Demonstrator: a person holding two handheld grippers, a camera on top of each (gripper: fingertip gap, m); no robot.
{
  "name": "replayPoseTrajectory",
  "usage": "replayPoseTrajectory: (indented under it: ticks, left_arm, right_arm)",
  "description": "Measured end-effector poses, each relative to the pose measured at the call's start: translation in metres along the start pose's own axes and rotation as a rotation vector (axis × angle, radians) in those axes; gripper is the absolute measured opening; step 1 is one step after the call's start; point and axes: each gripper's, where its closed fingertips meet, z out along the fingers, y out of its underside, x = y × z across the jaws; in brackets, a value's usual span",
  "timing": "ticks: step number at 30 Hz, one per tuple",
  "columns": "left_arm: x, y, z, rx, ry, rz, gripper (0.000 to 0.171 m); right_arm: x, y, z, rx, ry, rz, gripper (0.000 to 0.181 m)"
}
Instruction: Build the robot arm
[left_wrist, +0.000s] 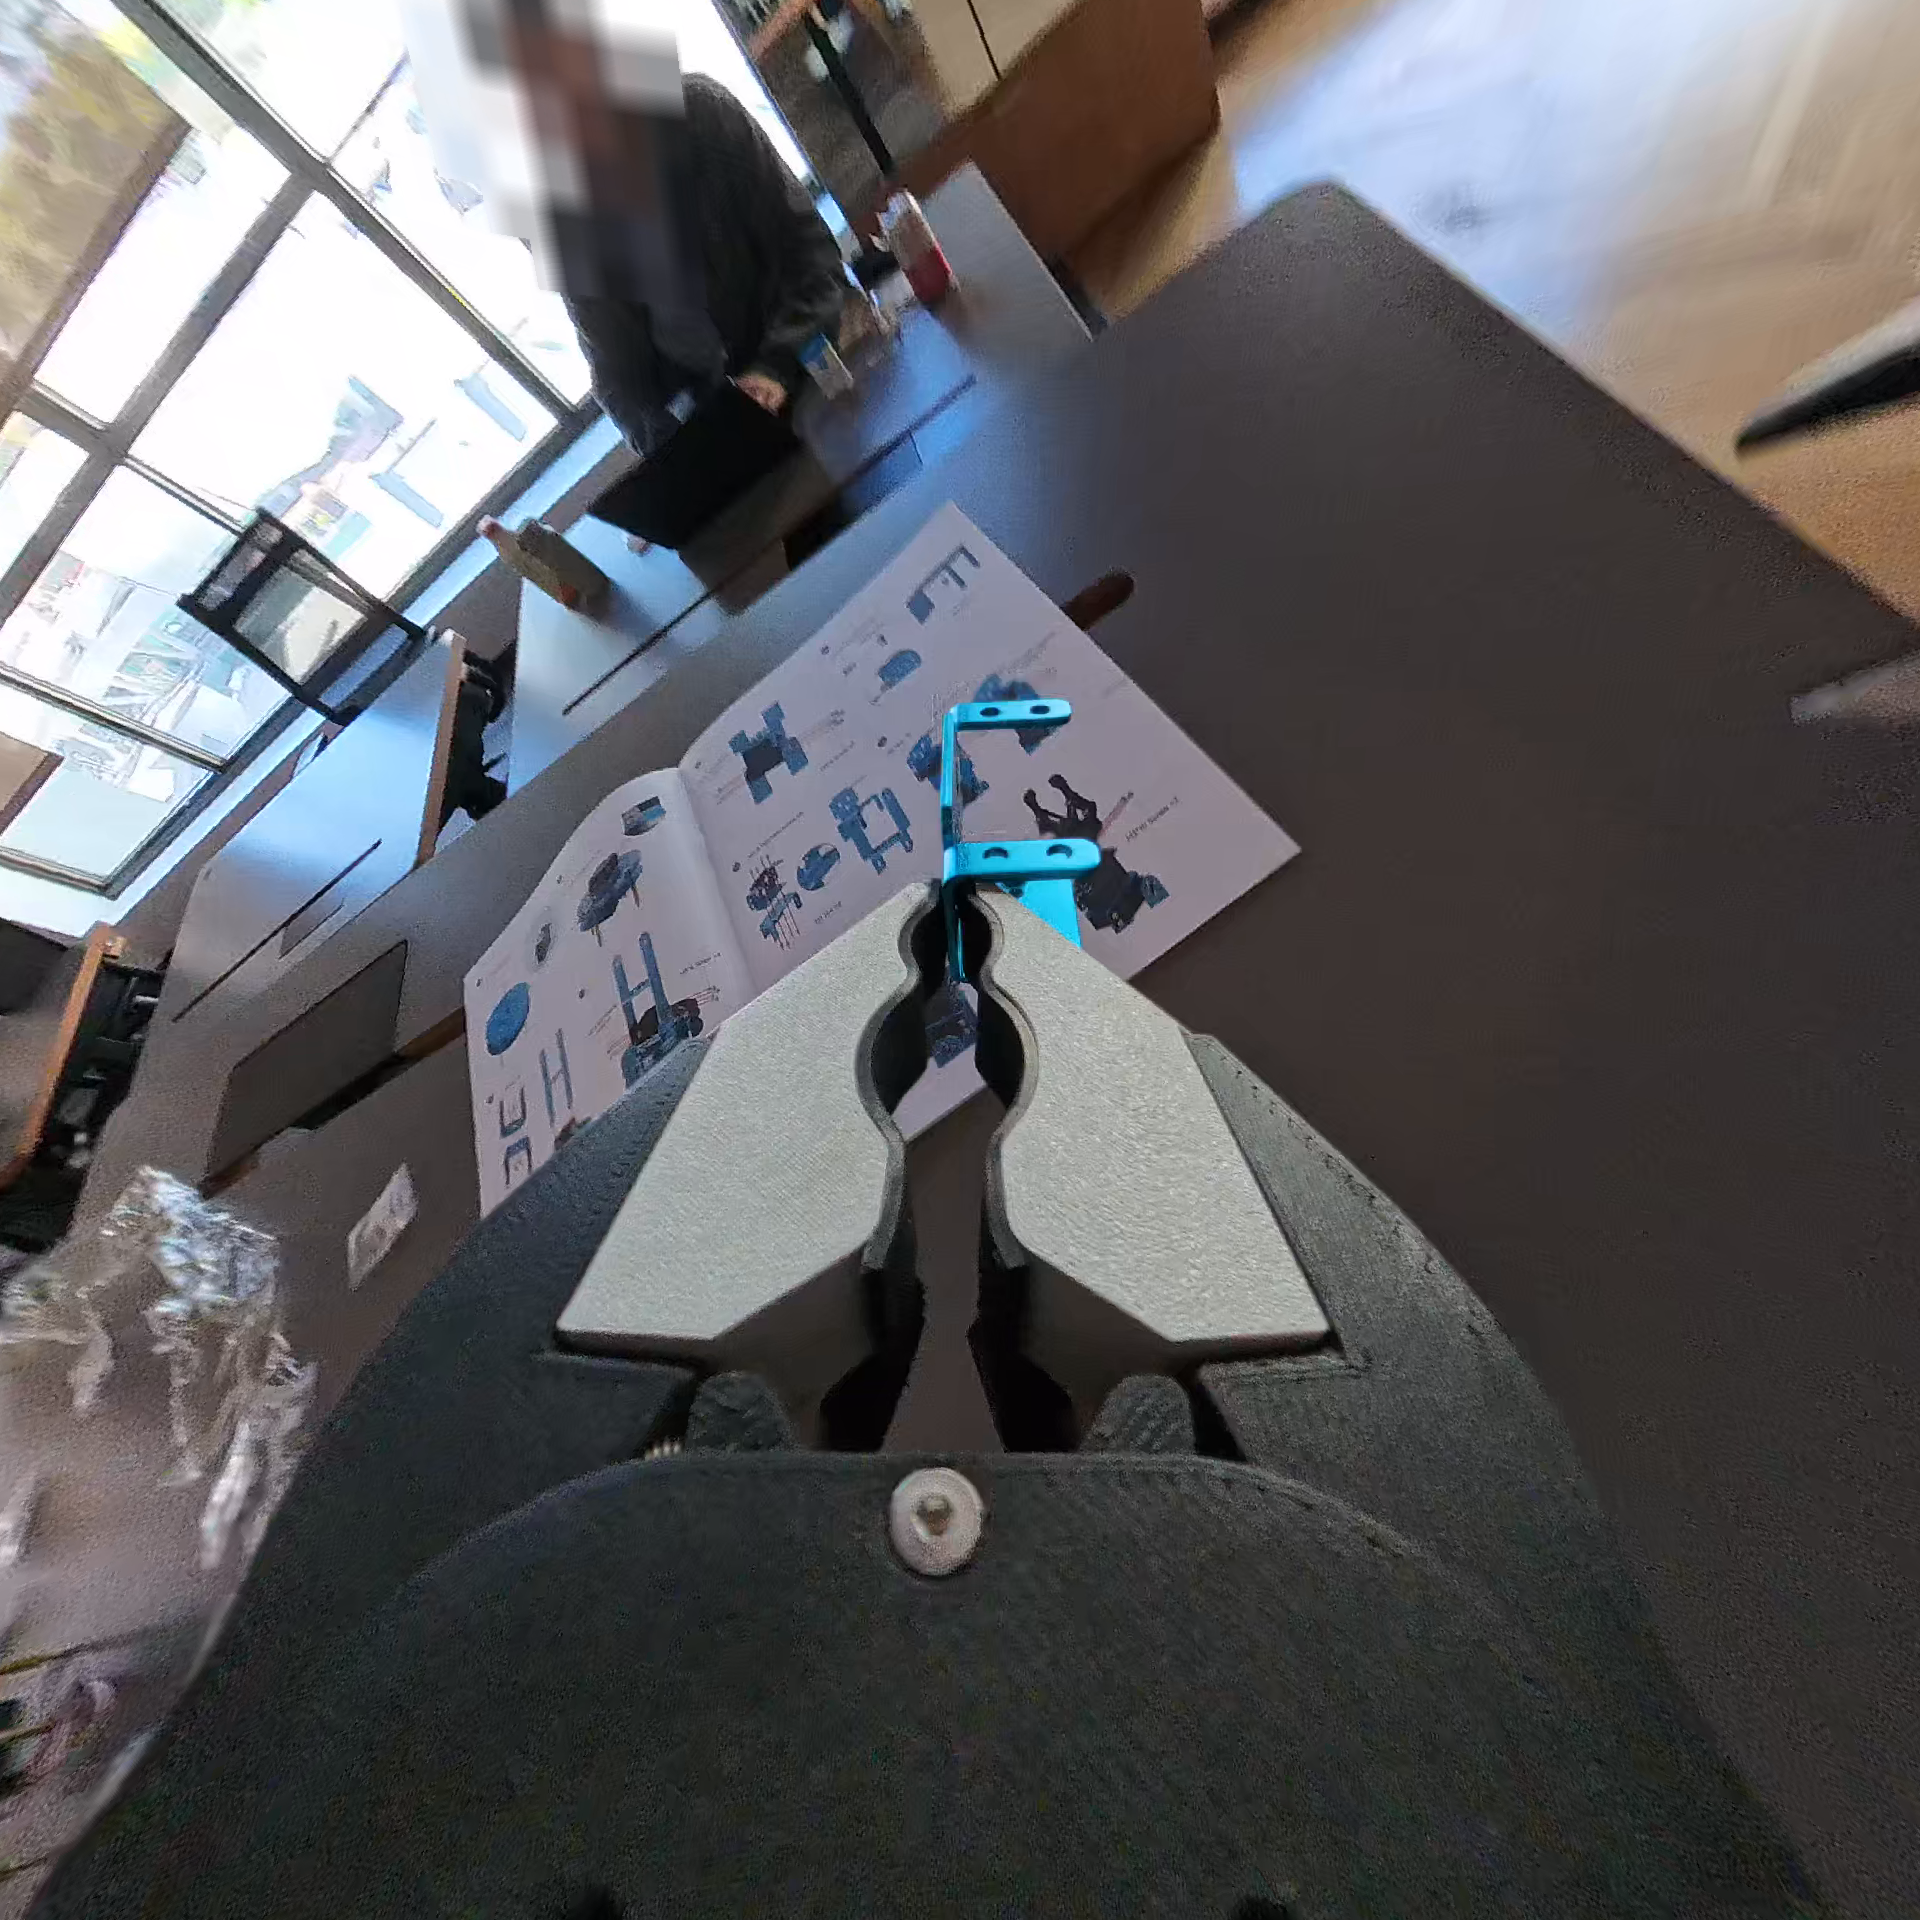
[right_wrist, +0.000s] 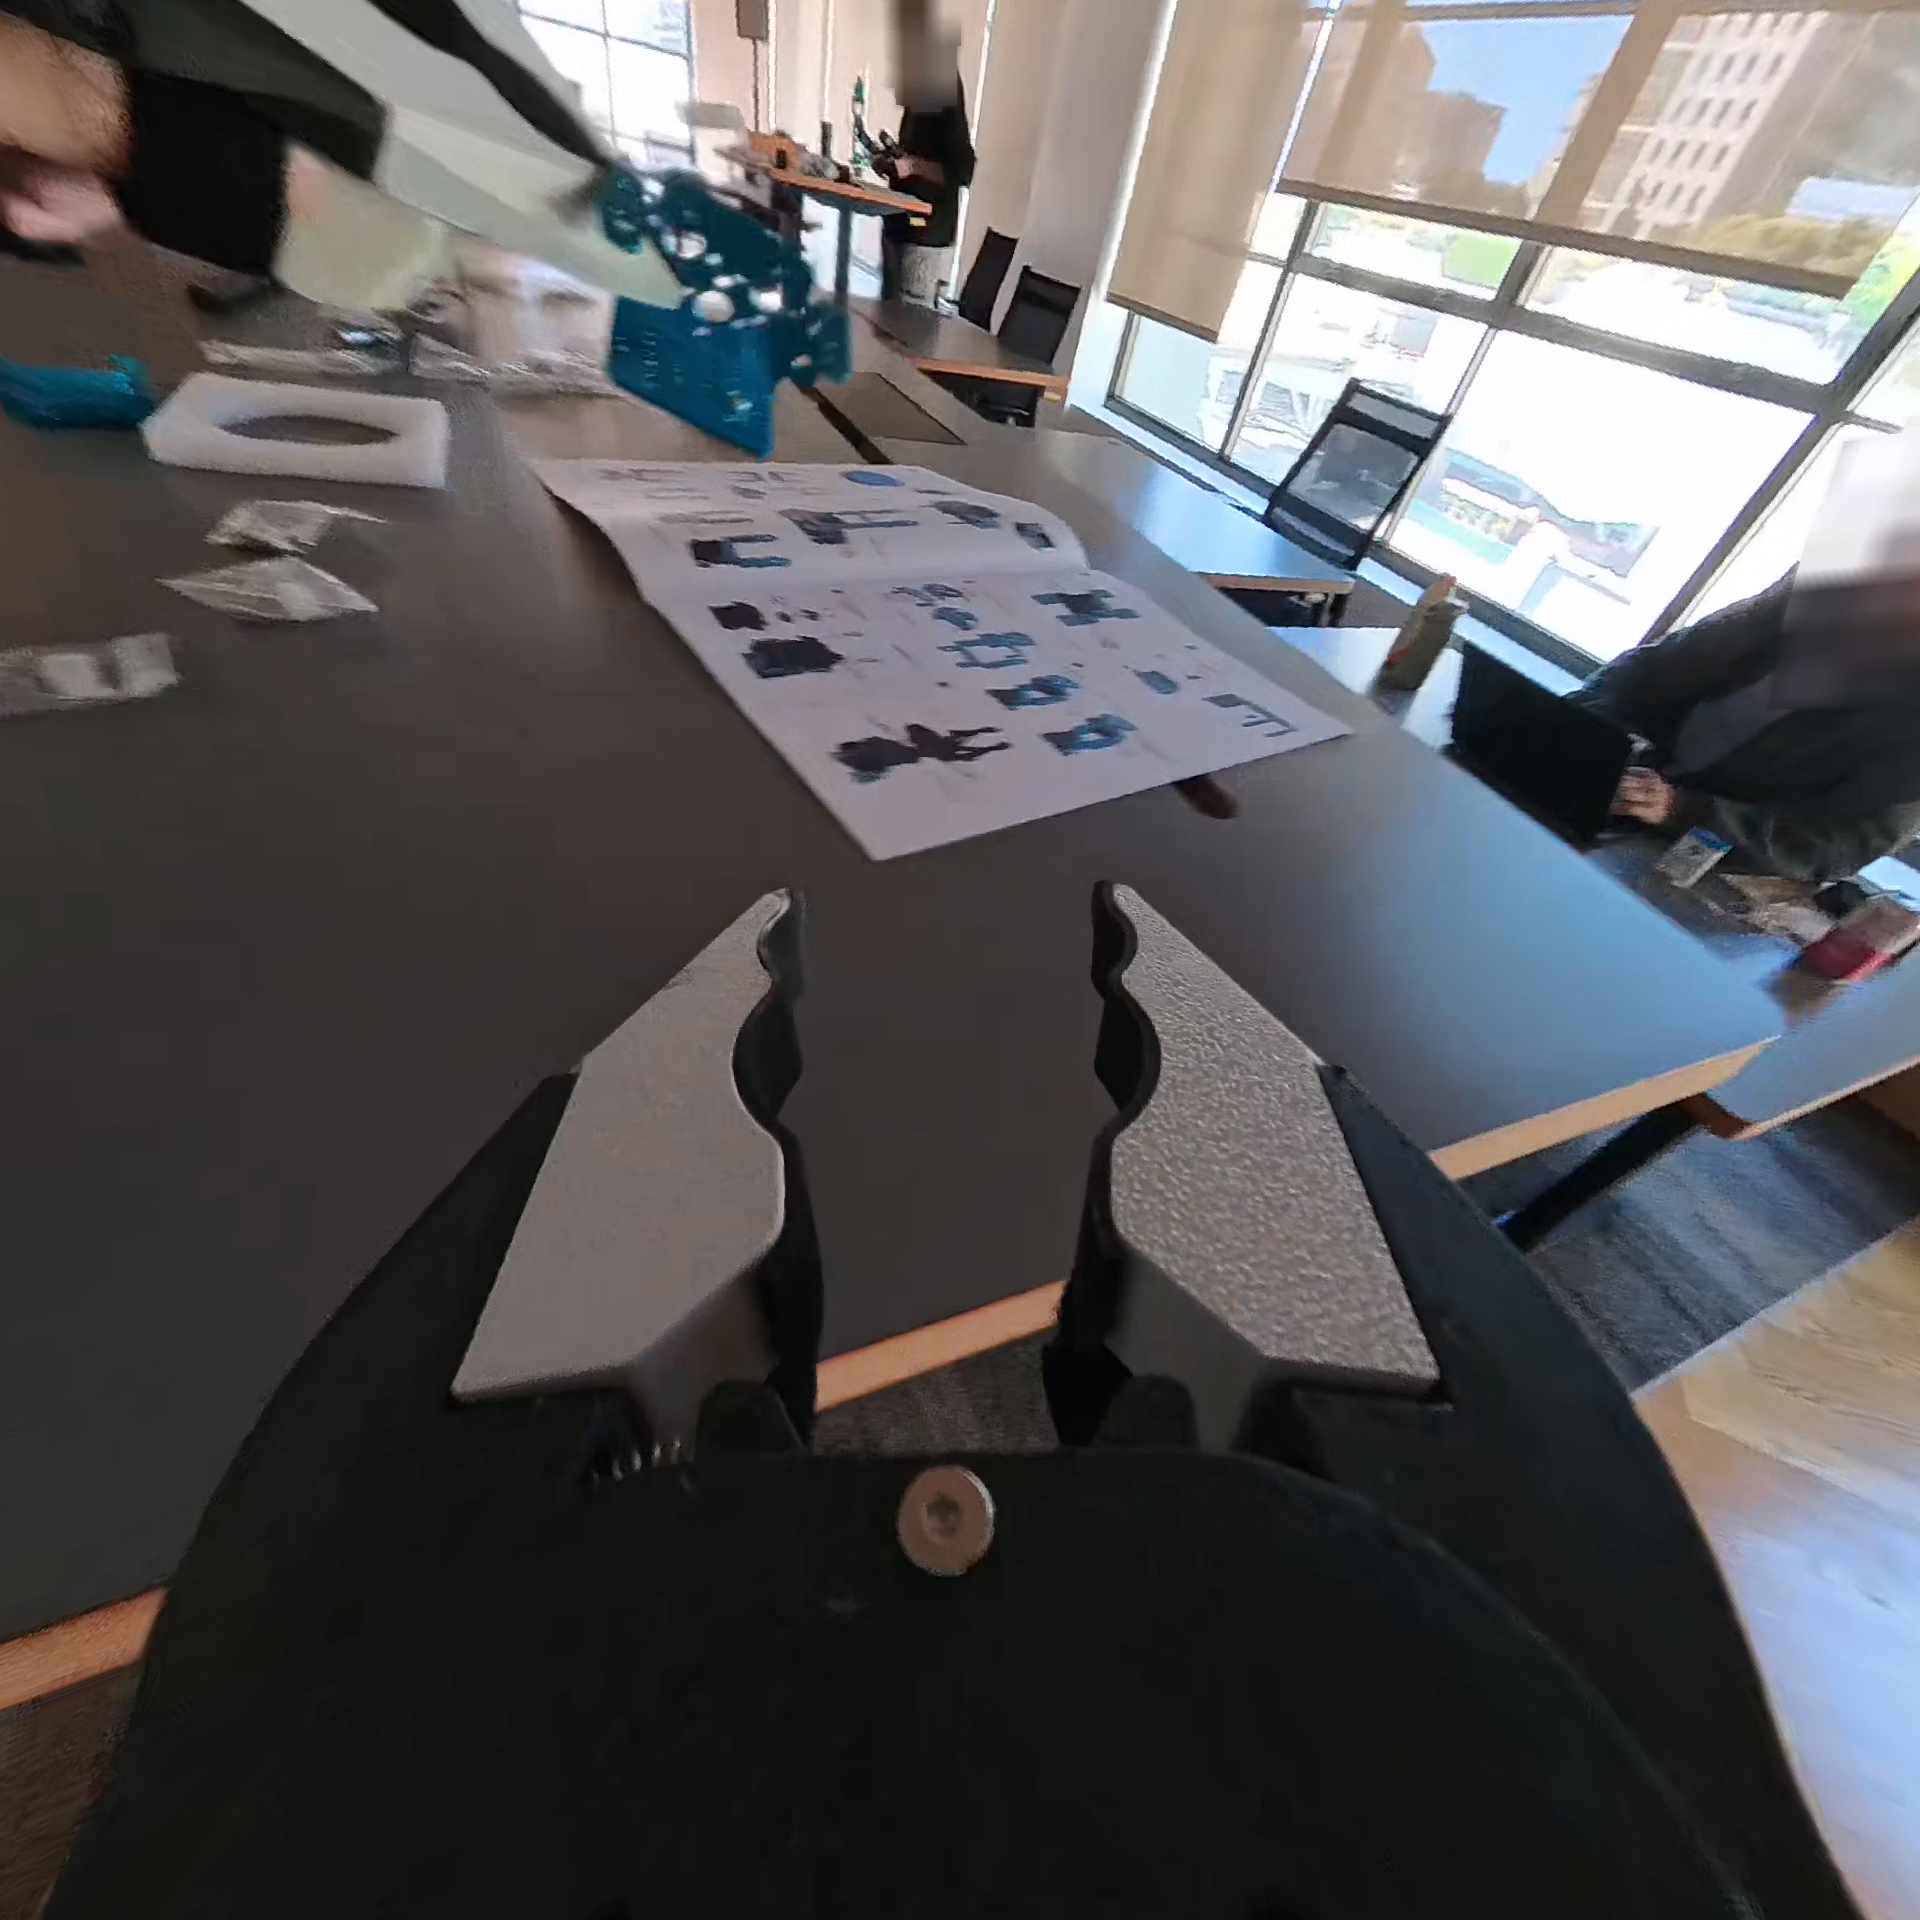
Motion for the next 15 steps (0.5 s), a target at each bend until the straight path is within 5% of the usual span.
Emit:
replayPoseTrajectory:
  ticks: [3, 15]
  left_arm:
    - [-0.004, -0.011, 0.017, -0.083, 0.012, 0.093, 0.000]
    - [-0.025, -0.039, 0.103, -0.088, 0.087, 0.400, 0.000]
  right_arm:
    - [0.038, -0.003, 0.018, 0.025, 0.025, -0.058, 0.055]
    - [0.141, -0.018, 0.098, 0.069, 0.112, -0.141, 0.049]
